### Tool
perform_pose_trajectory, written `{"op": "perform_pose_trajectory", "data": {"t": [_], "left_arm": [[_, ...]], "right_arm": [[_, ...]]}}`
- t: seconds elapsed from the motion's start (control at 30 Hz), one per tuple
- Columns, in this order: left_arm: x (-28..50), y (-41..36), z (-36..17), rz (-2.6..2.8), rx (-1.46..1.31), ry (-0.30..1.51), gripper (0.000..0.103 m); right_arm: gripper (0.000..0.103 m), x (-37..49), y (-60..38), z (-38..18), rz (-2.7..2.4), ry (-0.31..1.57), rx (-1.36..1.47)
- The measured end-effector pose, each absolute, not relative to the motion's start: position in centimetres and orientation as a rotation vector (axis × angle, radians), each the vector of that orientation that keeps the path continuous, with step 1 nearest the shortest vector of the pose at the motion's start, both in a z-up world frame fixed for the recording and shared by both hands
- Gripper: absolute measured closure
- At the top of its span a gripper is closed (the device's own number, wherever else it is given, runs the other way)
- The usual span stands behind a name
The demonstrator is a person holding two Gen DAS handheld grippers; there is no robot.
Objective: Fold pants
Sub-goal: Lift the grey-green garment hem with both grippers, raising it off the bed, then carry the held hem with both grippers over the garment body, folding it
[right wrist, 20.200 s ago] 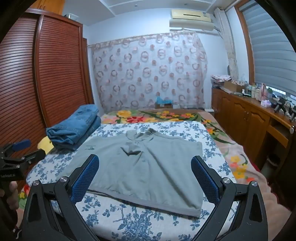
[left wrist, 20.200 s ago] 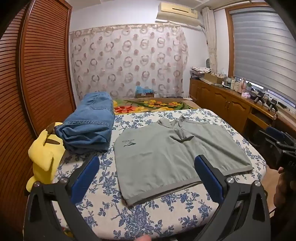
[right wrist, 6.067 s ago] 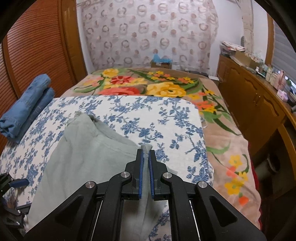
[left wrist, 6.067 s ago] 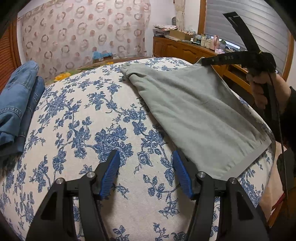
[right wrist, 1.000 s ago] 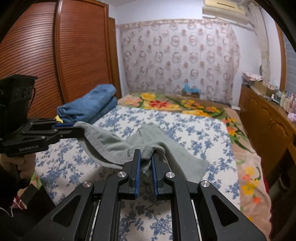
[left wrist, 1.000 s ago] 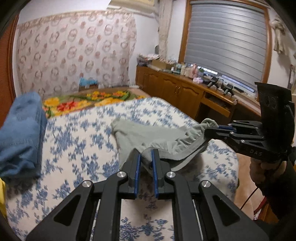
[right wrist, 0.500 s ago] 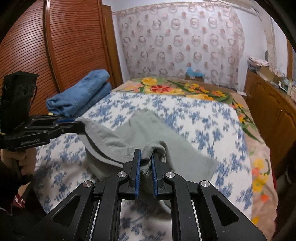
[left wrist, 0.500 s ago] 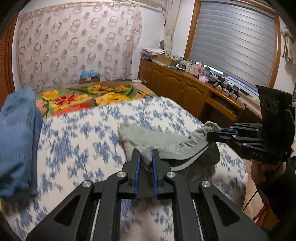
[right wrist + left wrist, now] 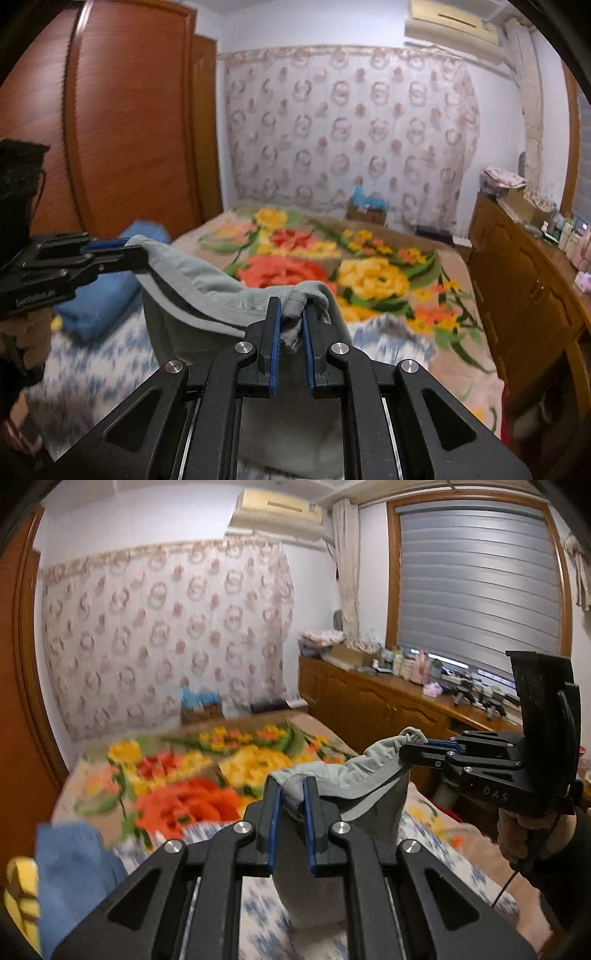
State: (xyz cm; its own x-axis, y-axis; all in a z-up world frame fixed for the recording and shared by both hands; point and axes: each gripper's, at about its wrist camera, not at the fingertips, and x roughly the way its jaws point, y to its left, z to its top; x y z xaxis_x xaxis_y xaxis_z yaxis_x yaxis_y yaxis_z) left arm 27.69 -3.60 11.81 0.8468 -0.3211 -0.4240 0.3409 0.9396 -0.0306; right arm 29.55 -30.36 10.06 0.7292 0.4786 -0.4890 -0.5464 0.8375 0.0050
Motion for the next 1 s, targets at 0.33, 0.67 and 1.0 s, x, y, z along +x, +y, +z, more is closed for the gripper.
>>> {"op": "perform_pose_trajectory", "data": {"t": [0.33,0.67,1.0], "left_arm": [[25.6,-0.8,14.4,-0.313,0.087,0.383,0.094],[17.7,0.4,4.2,-0.313,0.090,0.563,0.094],[11.3,0.1,-0.1,-0.333,0.081,0.600,0.094]], "right_arm": [[0.095,30.4,-29.5,14.9,0.562,0.398,-0.136],[0.095,23.0,-27.9,4.9,0.654,0.578,-0.172],[0.095,16.1,-27.4,0.3,0.662,0.644,-0.165]]}}
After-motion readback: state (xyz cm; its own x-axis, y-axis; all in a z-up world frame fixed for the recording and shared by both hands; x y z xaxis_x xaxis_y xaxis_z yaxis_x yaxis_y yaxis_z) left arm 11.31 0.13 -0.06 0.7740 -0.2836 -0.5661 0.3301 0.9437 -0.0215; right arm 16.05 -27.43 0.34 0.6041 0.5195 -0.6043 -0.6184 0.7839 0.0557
